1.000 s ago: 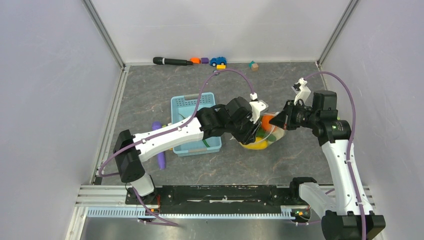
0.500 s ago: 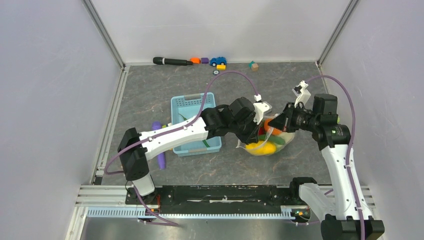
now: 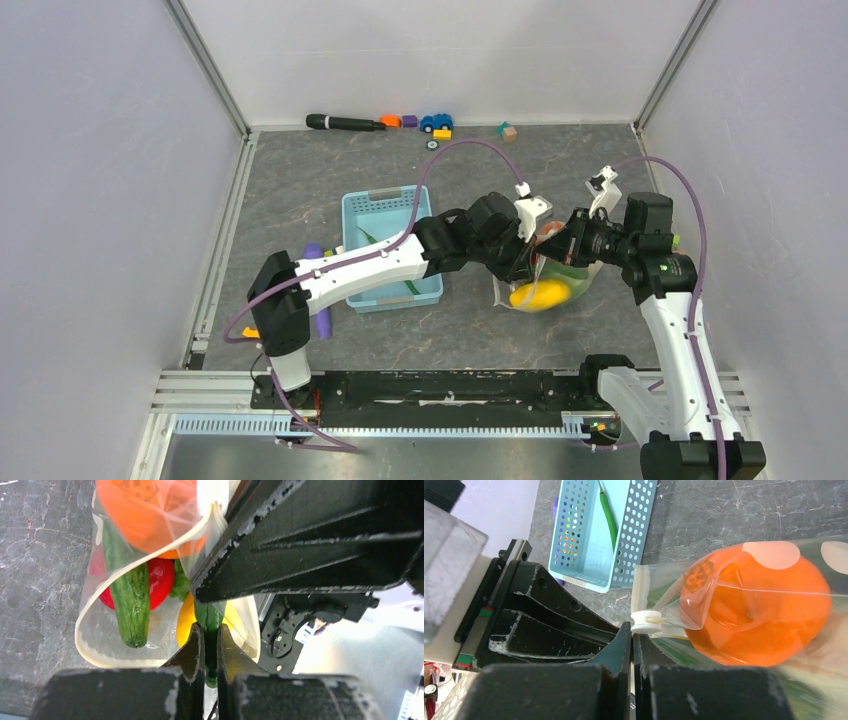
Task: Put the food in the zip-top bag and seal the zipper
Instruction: Adjust the fake vegetable in the zipper food storage bag.
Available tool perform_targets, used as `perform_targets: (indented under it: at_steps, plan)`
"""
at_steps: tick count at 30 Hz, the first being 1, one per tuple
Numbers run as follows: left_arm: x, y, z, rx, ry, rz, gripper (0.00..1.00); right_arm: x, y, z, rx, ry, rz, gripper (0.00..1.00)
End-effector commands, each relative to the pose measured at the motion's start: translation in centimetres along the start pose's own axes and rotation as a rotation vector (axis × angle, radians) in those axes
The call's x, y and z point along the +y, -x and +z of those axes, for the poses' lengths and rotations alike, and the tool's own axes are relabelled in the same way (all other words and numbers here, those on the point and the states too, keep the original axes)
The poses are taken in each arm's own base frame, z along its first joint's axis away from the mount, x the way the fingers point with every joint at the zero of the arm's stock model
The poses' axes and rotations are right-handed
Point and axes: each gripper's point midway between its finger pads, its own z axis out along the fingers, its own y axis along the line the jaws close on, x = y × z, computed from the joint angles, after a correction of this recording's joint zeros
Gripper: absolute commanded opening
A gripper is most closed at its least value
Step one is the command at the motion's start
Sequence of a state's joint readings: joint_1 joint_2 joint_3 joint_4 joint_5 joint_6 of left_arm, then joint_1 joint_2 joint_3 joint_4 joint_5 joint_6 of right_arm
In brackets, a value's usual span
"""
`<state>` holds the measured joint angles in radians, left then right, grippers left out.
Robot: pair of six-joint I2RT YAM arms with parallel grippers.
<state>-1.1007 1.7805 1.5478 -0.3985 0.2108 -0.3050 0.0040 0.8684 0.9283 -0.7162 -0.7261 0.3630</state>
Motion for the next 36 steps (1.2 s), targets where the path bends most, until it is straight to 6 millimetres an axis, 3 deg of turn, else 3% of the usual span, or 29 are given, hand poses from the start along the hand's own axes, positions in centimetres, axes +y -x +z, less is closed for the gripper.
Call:
perform_targets:
  at_steps: [1, 4, 12, 23, 28, 36]
  plan:
    - [-1.2, 3.1, 0.7, -0.138, -0.028, -0.079, 0.02, 3.0, 1.5, -0.5, -0.055, 0.133, -0.055, 0.00]
    - [-0.7, 3.4, 0.0, -0.180, 0.005, -0.118, 0.02, 2.5, 1.6, -0.4, -0.064, 0.109, -0.047, 0.00]
    - [3.2, 2.0, -3.4, -0.285, 0.211, -0.189, 0.02, 1.7, 2.5, 0.0, -0.135, 0.066, 0.014, 0.00]
    - [3.6, 2.2, -6.8, -0.434, 0.214, -0.211, 0.02, 1.1, 2.3, 0.8, -0.180, 0.080, 0.114, 0.00]
    - [3.6, 3.3, -6.2, -0.503, 0.235, -0.207, 0.02, 1.4, 2.6, 0.8, -0.229, 0.108, 0.165, 0.00]
    - [2.3, 2.8, -2.6, -0.482, 0.206, -0.114, 0.02, 2.2, 3.1, 0.8, -0.287, 0.179, 0.238, 0.00]
